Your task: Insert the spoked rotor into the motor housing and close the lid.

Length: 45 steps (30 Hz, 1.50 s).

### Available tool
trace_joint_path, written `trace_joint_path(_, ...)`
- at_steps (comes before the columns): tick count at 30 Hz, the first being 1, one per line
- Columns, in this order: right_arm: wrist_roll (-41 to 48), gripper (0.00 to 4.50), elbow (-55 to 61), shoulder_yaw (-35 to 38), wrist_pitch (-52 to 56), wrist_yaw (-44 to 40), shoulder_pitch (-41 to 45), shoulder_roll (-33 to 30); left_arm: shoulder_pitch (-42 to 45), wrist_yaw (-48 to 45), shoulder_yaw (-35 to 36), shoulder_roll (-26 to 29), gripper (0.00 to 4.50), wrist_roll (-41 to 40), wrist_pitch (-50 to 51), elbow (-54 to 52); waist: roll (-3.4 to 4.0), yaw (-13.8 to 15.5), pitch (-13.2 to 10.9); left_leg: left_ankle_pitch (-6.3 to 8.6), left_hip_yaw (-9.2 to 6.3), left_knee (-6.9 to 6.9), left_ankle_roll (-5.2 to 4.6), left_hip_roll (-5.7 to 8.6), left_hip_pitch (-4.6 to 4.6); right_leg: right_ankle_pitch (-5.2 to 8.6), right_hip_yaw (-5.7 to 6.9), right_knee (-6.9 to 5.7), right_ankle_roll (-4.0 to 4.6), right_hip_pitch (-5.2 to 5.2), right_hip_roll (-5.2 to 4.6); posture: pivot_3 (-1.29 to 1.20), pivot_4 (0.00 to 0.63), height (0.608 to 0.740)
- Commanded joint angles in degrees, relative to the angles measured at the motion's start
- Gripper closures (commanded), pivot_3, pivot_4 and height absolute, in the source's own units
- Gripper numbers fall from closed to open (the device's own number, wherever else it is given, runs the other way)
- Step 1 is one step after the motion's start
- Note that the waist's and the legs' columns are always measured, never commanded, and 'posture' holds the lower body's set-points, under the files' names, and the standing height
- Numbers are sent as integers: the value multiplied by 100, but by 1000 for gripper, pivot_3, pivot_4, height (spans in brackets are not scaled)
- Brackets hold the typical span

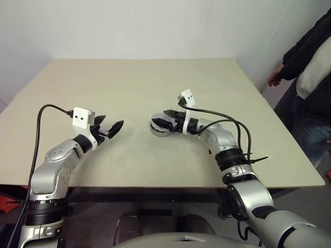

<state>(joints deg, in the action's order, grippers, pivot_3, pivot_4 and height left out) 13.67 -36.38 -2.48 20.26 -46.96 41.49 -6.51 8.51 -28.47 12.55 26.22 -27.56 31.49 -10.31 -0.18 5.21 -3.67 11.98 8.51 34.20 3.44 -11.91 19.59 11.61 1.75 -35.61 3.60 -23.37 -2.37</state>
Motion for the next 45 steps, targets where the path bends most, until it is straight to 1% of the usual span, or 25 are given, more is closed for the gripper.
trace_joint_path(1, -138, 32, -242, -32, -295, 72, 302, 3, 76, -10, 62, 56, 0, 31, -126, -125, 0, -3, 0, 0, 0, 0, 0, 0, 0, -3, 0, 0, 5, 0, 0, 0, 0, 740)
trace_joint_path(9, -480, 32, -717, -190, -806, 27, 353, 52, 65, 2, 83, 67, 0, 36, -123, -143, 0, -18, 0, 6, 0, 0, -10, 0, 0, -3, 0, 1, 6, 0, 0, 0, 0, 740)
trace_joint_path(16, -825, 32, -750, -413, -1804, -111, 157, -133, 62, 6, 105, 86, 0, 30, -101, -149, 0, -31, 0, 14, 0, 0, -23, 0, 2, -4, 0, 2, 8, 0, -1, 0, 0, 740)
trace_joint_path(20, -902, 32, -916, -409, -2076, -2, 164, -104, 66, -1, 104, 92, 0, 32, -107, -143, 0, -73, 0, 14, 0, 0, -24, 0, 2, -8, 0, 3, 14, 0, -1, 0, 0, 740)
trace_joint_path(23, -932, 640, -1093, -364, -2184, 108, 238, -65, 67, 1, 107, 92, 0, 35, -112, -142, 0, -122, 0, 15, 0, 0, -25, 0, 4, -8, 0, 3, 14, 0, -1, 0, 0, 740)
trace_joint_path(25, -938, 1278, -1172, -352, -2222, 124, 278, -55, 62, 6, 111, 92, 0, 36, -112, -147, 0, -125, 0, 15, 0, 0, -25, 0, 3, -8, 1, 3, 14, 0, -1, 0, 0, 740)
trace_joint_path(30, -976, 1305, -1279, -386, -2274, 137, 328, -57, 43, 25, 122, 87, 0, 36, -107, -166, 0, -124, 0, 15, 0, 2, -25, 2, 0, 1, 0, 2, -1, 3, -4, 0, 0, 740)
trace_joint_path(45, -1030, 1305, -1250, -445, -2185, 60, 343, -43, 30, 27, 114, 79, 0, 36, -120, -168, 0, -126, 0, 15, 0, 1, -25, 1, -1, 0, 0, 1, 1, 3, -3, 0, 0, 740)
